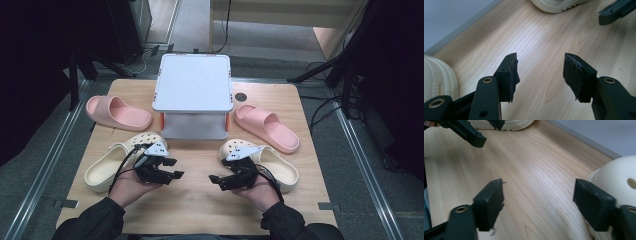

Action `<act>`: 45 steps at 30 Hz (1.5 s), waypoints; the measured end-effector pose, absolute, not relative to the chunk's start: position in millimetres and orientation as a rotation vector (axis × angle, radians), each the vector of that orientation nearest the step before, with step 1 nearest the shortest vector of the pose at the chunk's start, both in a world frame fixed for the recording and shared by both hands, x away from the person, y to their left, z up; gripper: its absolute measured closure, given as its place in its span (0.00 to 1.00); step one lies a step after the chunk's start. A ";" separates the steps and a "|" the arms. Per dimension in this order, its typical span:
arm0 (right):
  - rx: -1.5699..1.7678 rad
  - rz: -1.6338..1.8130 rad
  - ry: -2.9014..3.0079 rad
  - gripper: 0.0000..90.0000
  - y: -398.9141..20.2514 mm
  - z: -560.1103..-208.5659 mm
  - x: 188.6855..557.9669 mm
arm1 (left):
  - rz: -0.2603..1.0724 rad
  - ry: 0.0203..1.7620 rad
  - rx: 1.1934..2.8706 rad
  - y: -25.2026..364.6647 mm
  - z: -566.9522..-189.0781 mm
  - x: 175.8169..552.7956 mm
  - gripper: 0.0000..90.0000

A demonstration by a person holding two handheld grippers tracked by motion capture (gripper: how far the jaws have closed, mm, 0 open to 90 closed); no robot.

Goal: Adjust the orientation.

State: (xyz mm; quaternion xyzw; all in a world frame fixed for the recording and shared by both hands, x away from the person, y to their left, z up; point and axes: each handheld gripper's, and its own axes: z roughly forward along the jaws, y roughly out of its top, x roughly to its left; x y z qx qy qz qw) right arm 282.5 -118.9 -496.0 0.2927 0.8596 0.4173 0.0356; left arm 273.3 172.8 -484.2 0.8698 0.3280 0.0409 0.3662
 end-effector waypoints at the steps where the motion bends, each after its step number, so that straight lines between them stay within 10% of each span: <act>1: 0.899 1.282 2.641 0.35 -118.9 -496.0 282.5 | 0.105 0.843 2.236 172.8 -484.2 273.3 0.50; 13: 0.827 1.318 2.667 0.50 -115.0 -490.0 278.6 | 0.078 0.901 2.219 180.5 -479.2 273.3 0.50; 45: 0.814 1.301 2.761 0.53 -95.1 -484.4 295.3 | 0.094 1.015 2.158 234.1 -462.0 244.9 0.54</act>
